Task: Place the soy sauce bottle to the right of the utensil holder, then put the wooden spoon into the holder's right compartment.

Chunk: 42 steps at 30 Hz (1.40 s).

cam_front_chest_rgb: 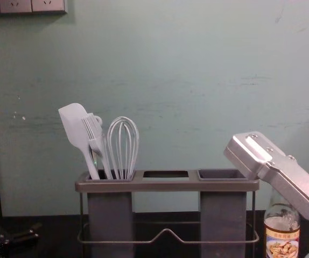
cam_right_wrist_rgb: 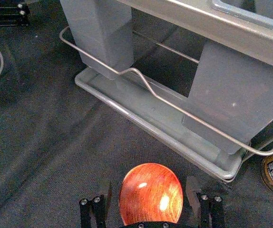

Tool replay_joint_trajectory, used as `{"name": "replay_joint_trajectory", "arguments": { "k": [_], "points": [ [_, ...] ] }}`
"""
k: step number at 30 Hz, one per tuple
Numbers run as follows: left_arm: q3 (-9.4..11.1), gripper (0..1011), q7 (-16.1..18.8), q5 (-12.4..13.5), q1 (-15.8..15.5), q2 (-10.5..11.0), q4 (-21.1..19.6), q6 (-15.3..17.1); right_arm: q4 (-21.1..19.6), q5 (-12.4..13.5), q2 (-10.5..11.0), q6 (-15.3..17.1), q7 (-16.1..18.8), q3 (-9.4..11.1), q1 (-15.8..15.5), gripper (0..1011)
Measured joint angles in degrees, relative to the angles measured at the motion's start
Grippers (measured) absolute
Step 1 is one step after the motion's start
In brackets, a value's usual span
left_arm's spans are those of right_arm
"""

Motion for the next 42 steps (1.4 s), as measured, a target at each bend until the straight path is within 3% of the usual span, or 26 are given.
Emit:
{"name": "replay_joint_trajectory", "arguments": {
  "k": [26,39,42],
  "points": [
    [0.0,1005,0.0,0.0,0.0,0.0,0.0,0.0,2.6,-3.1,-2.2,0.5,1.4,1.2,0.2,1003],
    [0.0,1005,0.0,0.0,0.0,0.0,0.0,0.0,2.6,-3.1,-2.1,0.4,1.5,1.1,0.2,1003],
    [0.0,1005,0.0,0.0,0.0,0.0,0.0,0.0,2.6,-3.1,-2.1,0.4,1.4,1.1,0.2,956]
  ]
}}
